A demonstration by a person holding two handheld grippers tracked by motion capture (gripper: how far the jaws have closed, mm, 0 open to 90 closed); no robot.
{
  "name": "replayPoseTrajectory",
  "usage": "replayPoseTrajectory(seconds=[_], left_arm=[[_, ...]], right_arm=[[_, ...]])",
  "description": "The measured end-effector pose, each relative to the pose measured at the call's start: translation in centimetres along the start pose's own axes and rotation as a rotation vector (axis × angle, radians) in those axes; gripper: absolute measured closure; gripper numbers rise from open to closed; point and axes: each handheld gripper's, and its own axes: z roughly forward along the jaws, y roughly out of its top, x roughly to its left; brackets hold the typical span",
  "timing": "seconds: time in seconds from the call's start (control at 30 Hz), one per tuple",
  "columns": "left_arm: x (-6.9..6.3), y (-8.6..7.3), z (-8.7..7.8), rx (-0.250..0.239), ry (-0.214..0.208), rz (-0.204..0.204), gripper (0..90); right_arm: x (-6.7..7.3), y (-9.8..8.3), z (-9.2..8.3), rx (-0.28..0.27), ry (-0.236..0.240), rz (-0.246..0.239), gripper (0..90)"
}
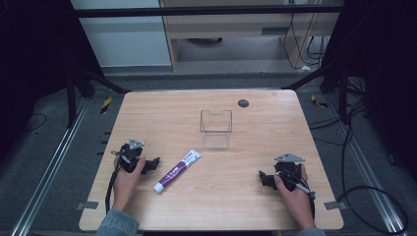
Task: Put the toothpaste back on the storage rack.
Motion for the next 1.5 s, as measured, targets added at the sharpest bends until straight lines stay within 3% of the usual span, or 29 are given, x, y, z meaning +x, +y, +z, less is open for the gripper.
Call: replayPoseTrajectory(seconds=[0.27, 0.33, 0.53, 0.67, 0.87, 1.07, 1.17, 1.27, 1.5], left_arm=[[0.1, 0.0, -0.2, -0.002, -0.001, 0.001, 0.8], [0.2, 0.1, -0.7, -0.024, 0.008, -0.007, 5.0], [0.1, 0.6, -3.2, -0.094, -0.010, -0.007, 3.5], [-0.5, 0.8, -4.4, -0.108, -0.008, 0.040, 2.2], [-2.0, 1.9, -5.3, -0.127, -0.018, 0.076, 4.1], [-3.8, 2.7, -6.1, -0.100, -0.052, 0.105, 4.2], [-4.8, 3.2, -6.5, -0.106, -0.098, 0.111, 4.0], [-5.7, 3.6, -6.6, -0.100, -0.178, 0.100, 3.5], [-8.2, 4.3, -5.8, -0.015, -0.201, 0.201, 3.7]], right_arm=[[0.0, 0.0, 0.0, 0.000, -0.001, 0.000, 0.3], [0.0, 0.0, 0.0, 0.001, 0.000, -0.002, 0.3], [0.1, -0.2, -0.3, 0.001, 0.005, -0.001, 0.3], [0.1, -0.2, -0.3, 0.001, 0.004, -0.001, 0.3], [0.1, -0.2, -0.3, 0.001, 0.004, -0.001, 0.3], [0.1, -0.2, -0.3, 0.001, 0.004, -0.002, 0.3], [0.1, -0.2, -0.3, 0.001, 0.005, -0.001, 0.3], [0.1, -0.2, -0.3, 0.001, 0.004, -0.001, 0.3], [0.1, -0.2, -0.3, 0.001, 0.004, -0.001, 0.3]])
